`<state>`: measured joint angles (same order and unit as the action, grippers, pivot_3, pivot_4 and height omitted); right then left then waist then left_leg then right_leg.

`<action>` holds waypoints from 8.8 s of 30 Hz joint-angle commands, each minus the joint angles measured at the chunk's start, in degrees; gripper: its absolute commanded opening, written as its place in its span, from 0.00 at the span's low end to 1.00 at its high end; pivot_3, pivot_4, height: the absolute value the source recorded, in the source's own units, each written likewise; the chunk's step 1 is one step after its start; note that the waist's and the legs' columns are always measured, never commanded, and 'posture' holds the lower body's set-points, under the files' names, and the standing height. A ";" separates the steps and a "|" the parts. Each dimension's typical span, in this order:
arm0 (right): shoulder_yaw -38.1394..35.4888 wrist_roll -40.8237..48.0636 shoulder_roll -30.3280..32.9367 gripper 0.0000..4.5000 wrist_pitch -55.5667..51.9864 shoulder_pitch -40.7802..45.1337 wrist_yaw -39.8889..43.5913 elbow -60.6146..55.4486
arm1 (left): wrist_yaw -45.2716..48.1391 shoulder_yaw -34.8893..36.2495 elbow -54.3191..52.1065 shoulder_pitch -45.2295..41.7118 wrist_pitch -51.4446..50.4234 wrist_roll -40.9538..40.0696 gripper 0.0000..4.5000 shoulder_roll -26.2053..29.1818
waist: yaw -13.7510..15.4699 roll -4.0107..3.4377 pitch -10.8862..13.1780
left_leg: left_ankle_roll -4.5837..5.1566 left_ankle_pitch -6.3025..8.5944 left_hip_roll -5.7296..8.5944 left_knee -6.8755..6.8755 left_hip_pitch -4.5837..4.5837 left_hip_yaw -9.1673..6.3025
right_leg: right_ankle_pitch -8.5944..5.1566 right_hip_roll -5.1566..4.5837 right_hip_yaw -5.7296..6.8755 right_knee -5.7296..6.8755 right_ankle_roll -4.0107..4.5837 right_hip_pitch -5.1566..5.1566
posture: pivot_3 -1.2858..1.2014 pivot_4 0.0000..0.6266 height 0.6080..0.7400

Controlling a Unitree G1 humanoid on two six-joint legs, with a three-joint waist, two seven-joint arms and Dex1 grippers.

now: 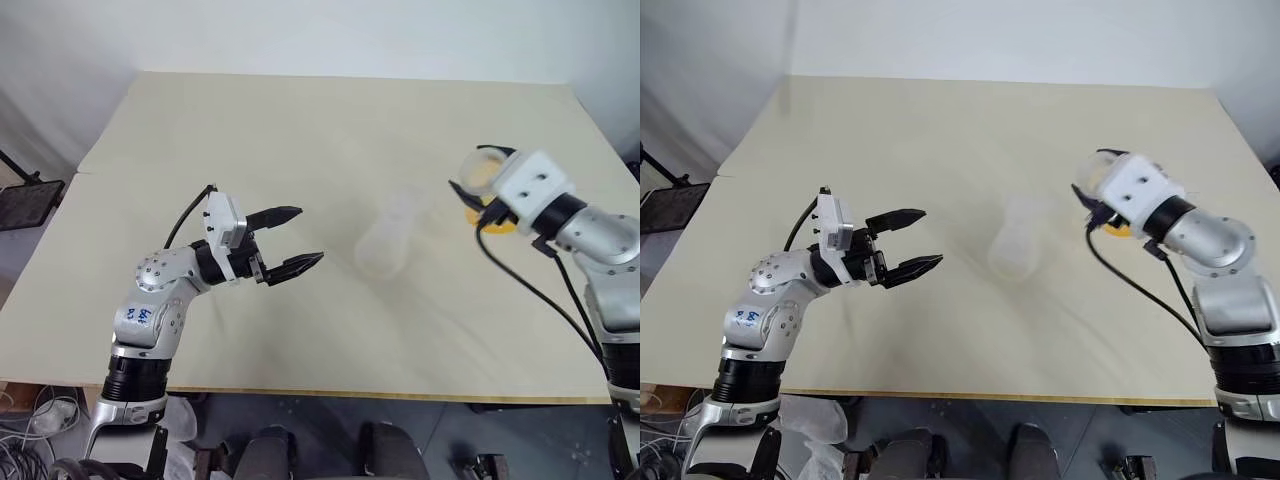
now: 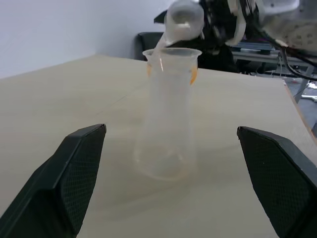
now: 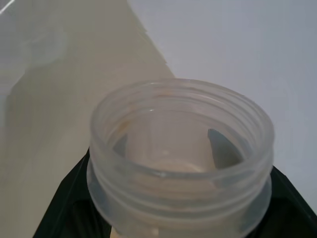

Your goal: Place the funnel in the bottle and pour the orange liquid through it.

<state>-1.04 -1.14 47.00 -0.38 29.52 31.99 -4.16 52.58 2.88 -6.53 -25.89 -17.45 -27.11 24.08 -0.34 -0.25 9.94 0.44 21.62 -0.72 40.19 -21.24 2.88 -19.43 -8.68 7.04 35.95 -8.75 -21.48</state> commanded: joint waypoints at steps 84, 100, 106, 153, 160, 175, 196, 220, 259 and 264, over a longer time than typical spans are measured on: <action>8.17 -40.28 0.30 0.55 28.64 14.54 -18.29 11.52 | -2.65 -5.77 0.45 1.15 8.22 1.22 1.00 -6.66 | -1.33 0.00 0.00 | -0.03 -0.02 -0.04 -0.02 0.02 -0.39 | 0.00 0.01 -0.04 -0.01 0.00 -0.01 | 0.52 0.24 1.00; 8.52 -42.22 1.02 0.55 28.28 14.35 -20.06 11.32 | -2.99 -6.04 0.58 0.96 8.47 1.21 1.00 -7.04 | -1.34 0.00 0.00 | -0.03 -0.02 -0.04 -0.02 0.02 -0.38 | 0.00 0.01 -0.04 -0.01 0.00 -0.01 | 0.52 0.24 1.00; 8.82 -43.41 1.15 0.55 28.71 14.78 -20.68 11.51 | -3.03 -6.01 0.82 0.81 8.77 1.42 1.00 -7.38 | -1.34 0.00 0.00 | -0.03 -0.02 -0.04 -0.02 0.02 -0.38 | 0.00 0.01 -0.04 -0.01 0.00 -0.01 | 0.52 0.24 1.00; 9.28 -45.94 0.84 0.55 30.81 16.86 -22.97 12.59 | -4.80 -6.10 2.76 0.44 11.32 2.66 1.00 -10.51 | -1.35 0.00 0.00 | -0.03 -0.02 -0.05 -0.02 0.02 -0.38 | 0.00 0.01 -0.04 -0.01 0.00 -0.01 | 0.52 0.24 1.00; 9.45 -46.25 0.55 0.55 30.96 17.22 -23.41 12.46 | -4.83 -6.06 2.86 0.39 11.32 2.73 1.00 -10.56 | -1.34 0.00 0.00 | -0.03 -0.02 -0.05 -0.02 0.02 -0.38 | 0.00 0.01 -0.04 -0.01 0.00 -0.01 | 0.52 0.24 1.00; 10.07 -47.71 1.06 0.55 31.13 17.19 -26.10 12.57 | -5.30 -6.06 3.24 0.43 11.90 2.71 1.00 -10.77 | -1.33 0.00 0.00 | -0.03 -0.02 -0.04 -0.02 0.02 -0.38 | 0.00 0.00 -0.04 -0.01 0.00 -0.01 | 0.52 0.24 1.00; 10.42 -49.78 1.20 0.55 31.03 17.64 -28.39 13.21 | -5.21 -6.20 3.40 0.21 12.05 2.63 1.00 -10.76 | -1.35 0.00 0.00 | -0.03 -0.02 -0.05 -0.02 0.02 -0.38 | 0.00 0.01 -0.04 -0.01 0.00 -0.01 | 0.52 0.24 1.00; 10.53 -50.86 2.82 0.55 31.94 18.34 -30.82 14.98 | -5.69 -6.28 3.43 0.15 12.17 2.77 1.00 -11.29 | -1.35 0.00 0.00 | -0.03 -0.02 -0.05 -0.03 0.02 -0.37 | 0.00 0.01 -0.04 -0.02 0.00 -0.01 | 0.52 0.24 1.00; 11.01 -50.23 1.63 0.55 32.46 17.83 -30.67 11.92 | -5.68 -6.25 4.15 0.06 12.86 3.00 1.00 -11.84 | -1.35 0.00 0.00 | -0.03 -0.02 -0.05 -0.02 0.02 -0.37 | 0.00 0.01 -0.04 -0.02 0.00 0.00 | 0.52 0.24 1.00; 11.25 -49.93 0.96 0.55 32.45 17.14 -30.26 11.12 | -5.67 -6.23 4.25 0.05 12.92 3.00 1.00 -11.84 | -1.37 0.00 0.00 | -0.03 -0.02 -0.06 -0.02 0.02 -0.37 | 0.00 0.01 -0.04 -0.02 0.00 -0.01 | 0.52 0.24 1.00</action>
<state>10.87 -52.26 47.77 32.27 46.31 1.96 9.08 47.04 -3.30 -1.39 -24.93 -5.58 -24.27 12.50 -1.71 -0.25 9.94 0.41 21.60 -0.78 40.16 -21.23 2.51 -19.43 -8.67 7.00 35.93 -8.75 -21.49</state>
